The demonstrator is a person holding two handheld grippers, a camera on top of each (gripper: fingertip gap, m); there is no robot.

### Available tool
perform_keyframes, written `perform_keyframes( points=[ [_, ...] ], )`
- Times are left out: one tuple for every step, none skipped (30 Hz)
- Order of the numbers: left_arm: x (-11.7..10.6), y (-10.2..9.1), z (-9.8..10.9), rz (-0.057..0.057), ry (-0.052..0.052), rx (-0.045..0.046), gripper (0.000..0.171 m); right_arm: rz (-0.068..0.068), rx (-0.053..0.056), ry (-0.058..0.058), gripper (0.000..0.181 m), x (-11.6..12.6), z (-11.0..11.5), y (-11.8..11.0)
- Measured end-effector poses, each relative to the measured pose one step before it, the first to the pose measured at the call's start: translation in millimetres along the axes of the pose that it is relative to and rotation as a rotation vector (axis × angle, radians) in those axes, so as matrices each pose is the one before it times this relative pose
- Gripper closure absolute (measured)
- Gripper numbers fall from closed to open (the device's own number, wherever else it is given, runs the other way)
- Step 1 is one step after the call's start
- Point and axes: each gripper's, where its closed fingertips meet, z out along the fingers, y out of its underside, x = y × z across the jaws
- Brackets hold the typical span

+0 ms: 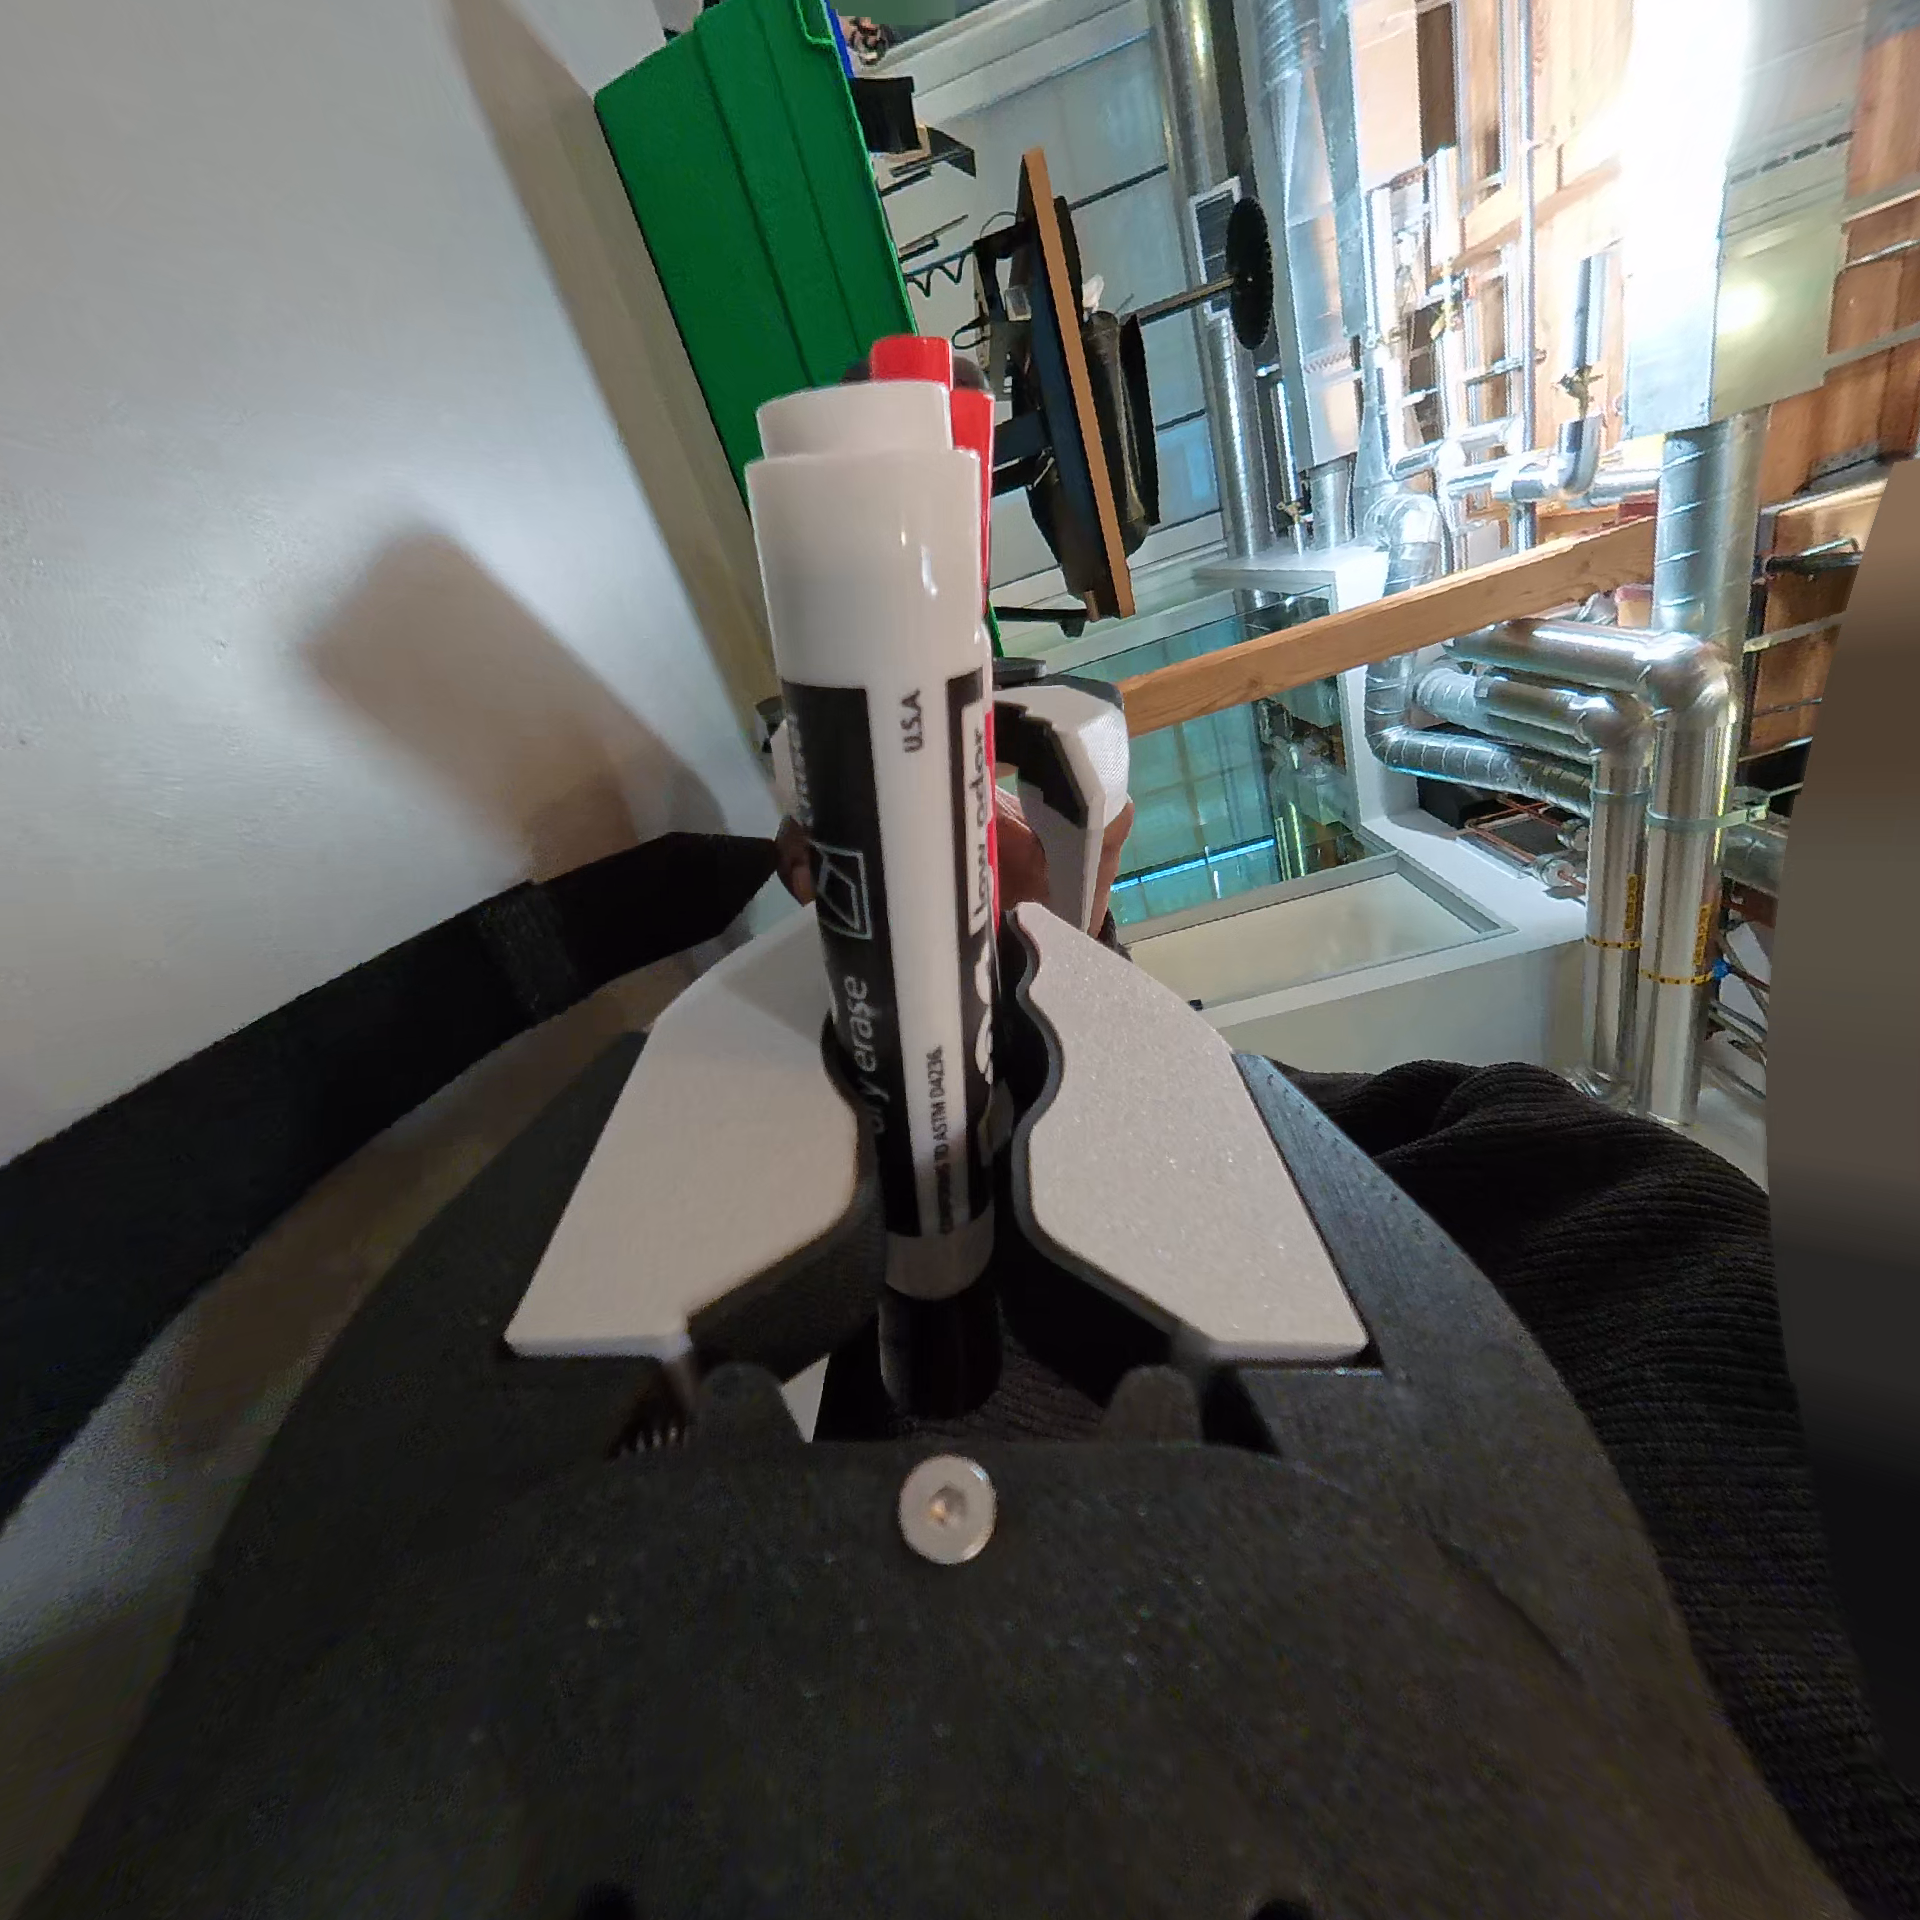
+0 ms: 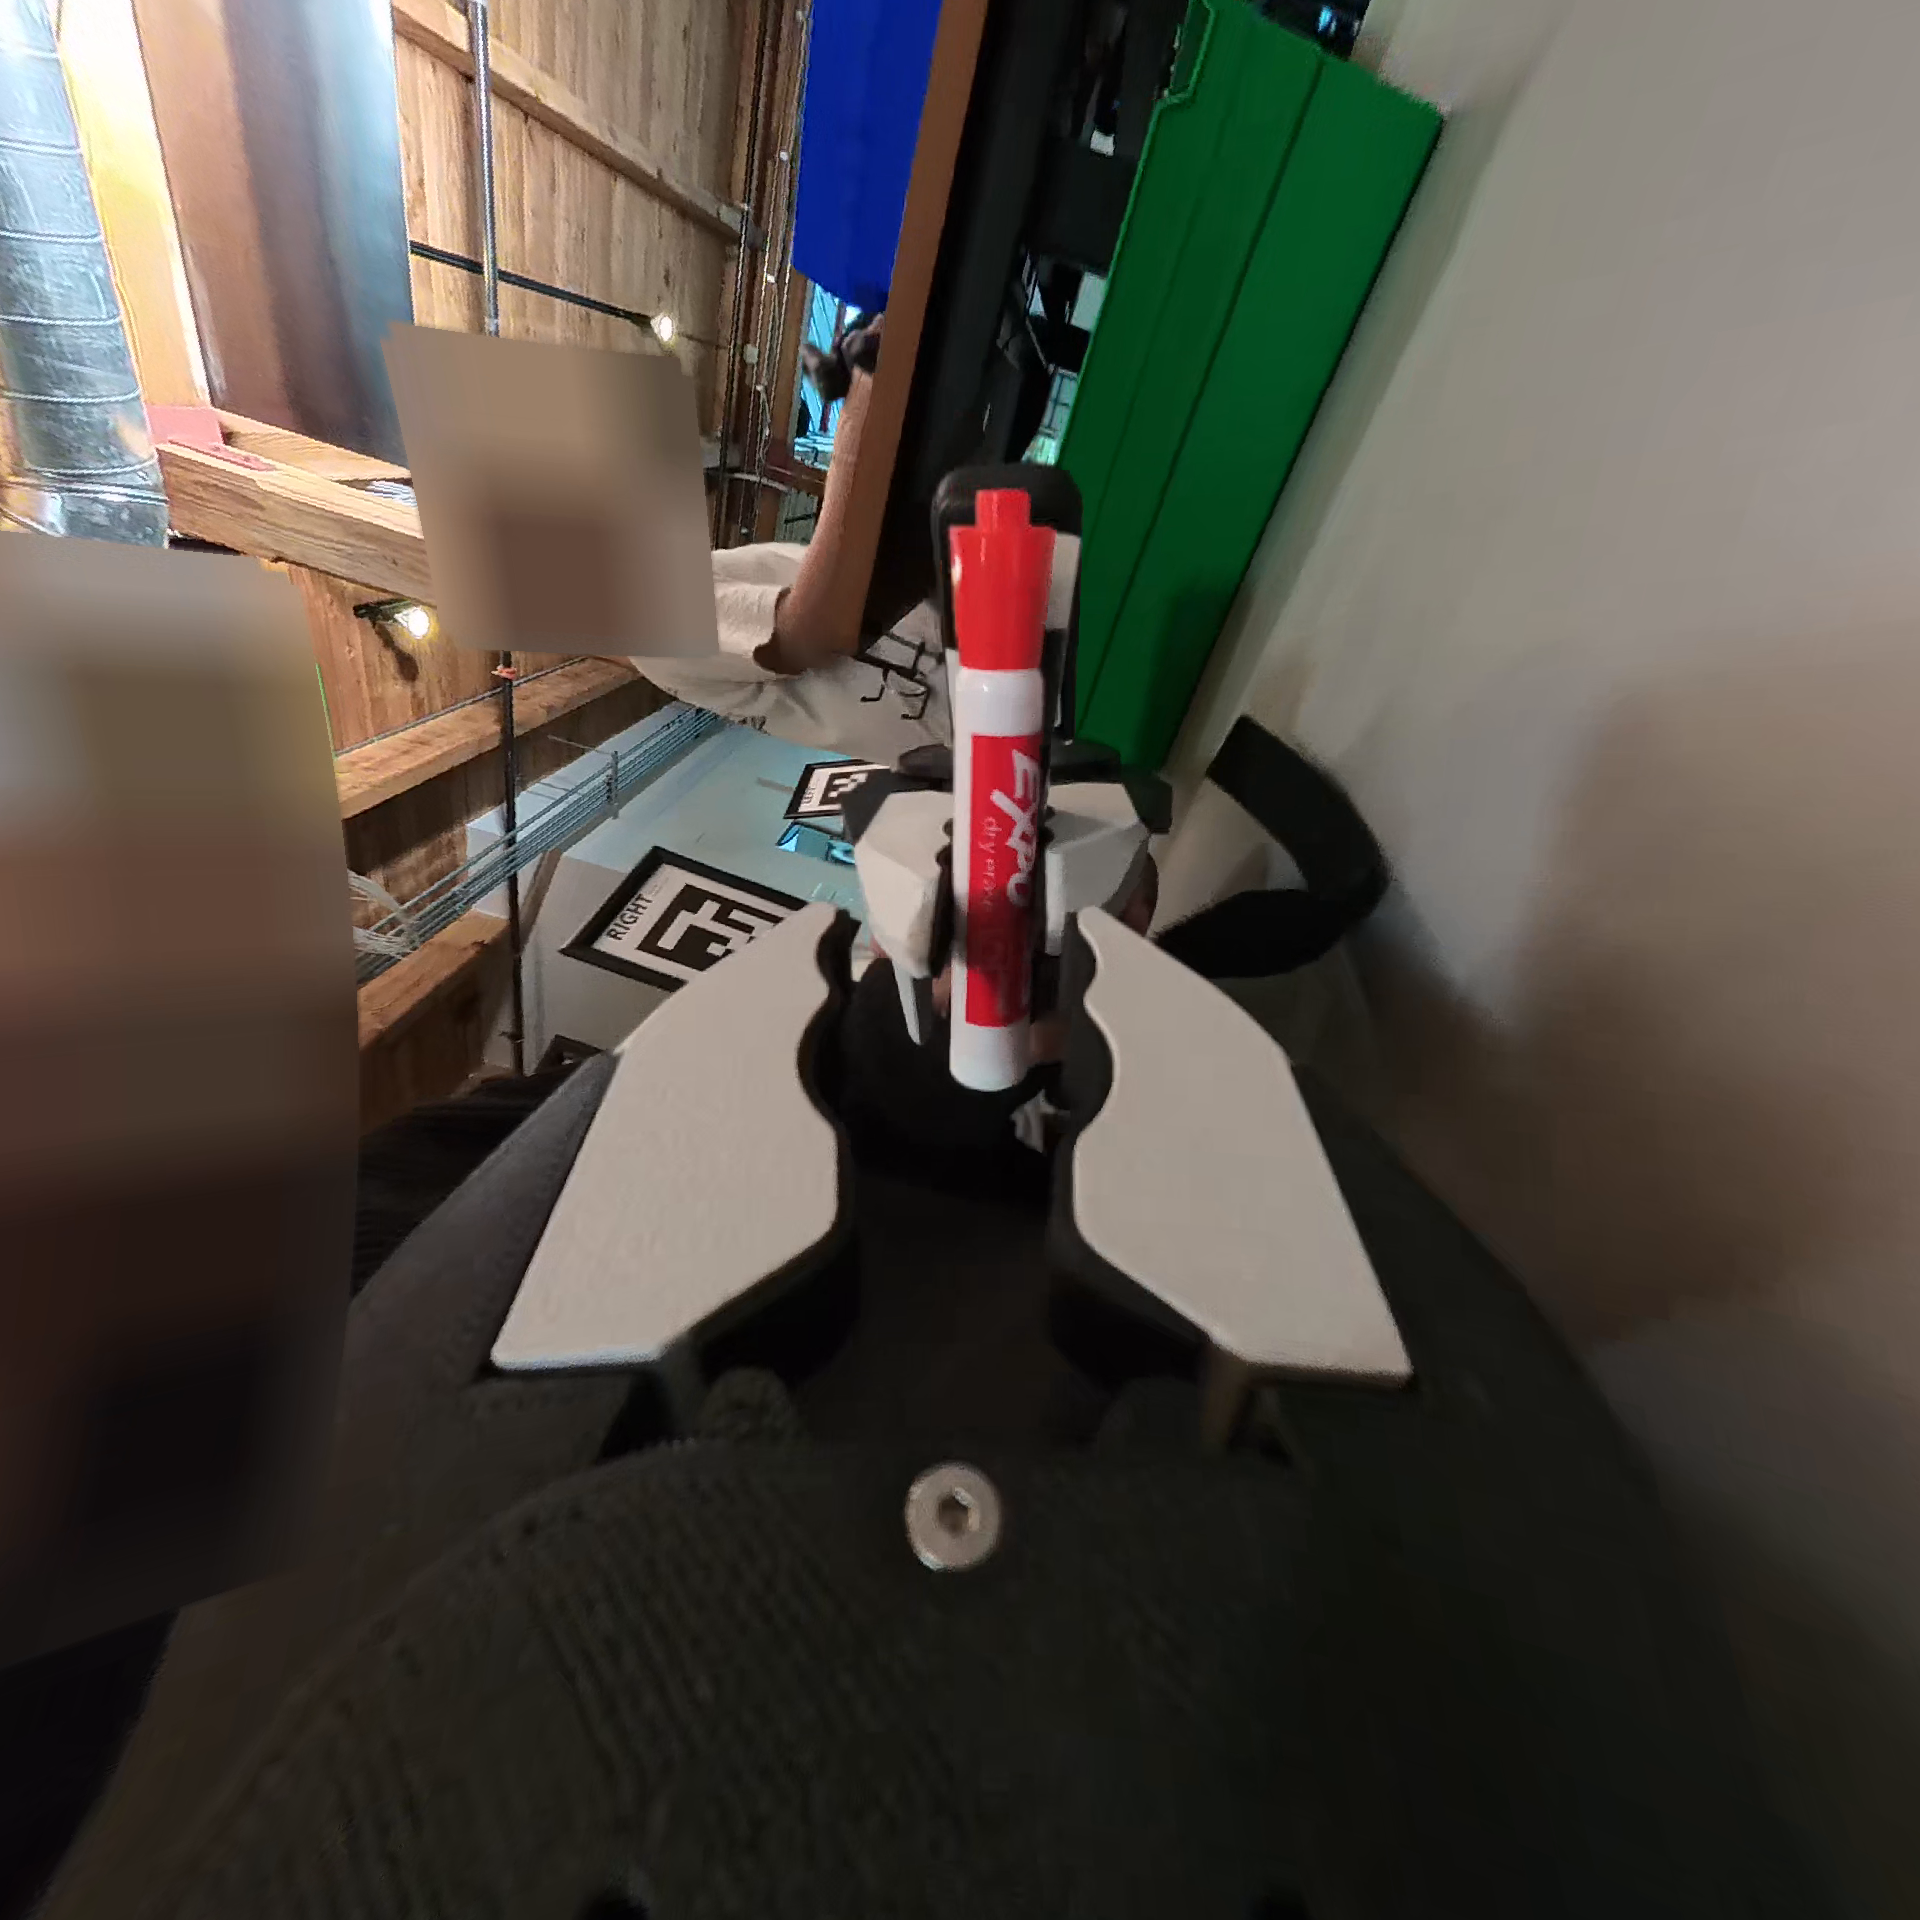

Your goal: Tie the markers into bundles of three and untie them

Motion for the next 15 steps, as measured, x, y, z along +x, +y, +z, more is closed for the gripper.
perform_keyframes(
  points=[
    [-0.15,-0.87,-0.48,-0.0015,-0.0006,0.00455,0.15,-0.0163,0.0097,0.0046,0.142,-0.54,-0.95,-2.12],
    [0.25,-1.28,-0.8,0.0013,-0.0002,0.00567,0.15,-0.0151,0.0113,0.0034,0.141,-0.57,-0.86,-2.33],
    [0.46,-2.04,-1.35,0.0022,0.0005,0.00795,0.15,-0.0128,0.0114,0.0001,0.141,-1.08,-0.93,-2.28],
    [0.46,-2.55,-1.85,0.0018,0.0006,0.01056,0.15,-0.0119,0.0138,-0.0043,0.14,-1.61,-1.05,-2.74],
    [0.26,-3.25,-2.39,0.0009,-0.0003,0.01443,0.15,-0.0119,0.0184,-0.006,0.14,-1.93,-1.41,-3.4],
    [0.23,-3.83,-2.98,-0.0011,-0.0001,0.01575,0.15,-0.0135,0.0211,-0.0035,0.14,-1.73,-1.73,-4.03],
    [0.3,-4.28,-3.22,-0.0025,0.0016,0.01731,0.15,-0.0166,0.0173,0.0037,0.139,-0.78,-1.79,-3.57],
    [-0.03,-4.48,-3.32,-0.0044,0.0011,0.01821,0.151,-0.0204,0.0084,0.013,0.138,0.68,-1.47,-2.45],
    [-0.64,-4.1,-2.9,-0.0065,-0.0007,0.01769,0.15,-0.0228,-0.0025,0.0195,0.137,1.85,-1.17,-0.9],
    [-1.04,-3.28,-2.32,-0.0078,-0.0016,0.01486,0.151,-0.024,-0.0098,0.0245,0.136,2.71,-0.44,0.28],
    [-1.1,-2.48,-1.58,-0.0077,-0.0022,0.01046,0.15,-0.0243,-0.0119,0.027,0.135,2.9,0.16,1.07],
    [-0.96,-1.09,-0.67,-0.0066,-0.0021,0.00361,0.15,-0.0223,-0.0144,0.0264,0.135,2.58,0.87,1.95],
    [-1.19,0.43,-0.06,-0.0053,-0.0046,-0.00404,0.15,-0.0199,-0.0176,0.0266,0.135,2.44,1.46,2.91],
    [-2.12,2.04,0.72,-0.0028,-0.0111,-0.0122,0.15,-0.0194,-0.0207,0.0276,0.135,2.59,1.87,3.63],
    [-2.08,3.22,0.99,0.0015,-0.0122,-0.01919,0.151,-0.0179,-0.0233,0.0322,0.135,3.37,1.97,4.32]
  ],
)
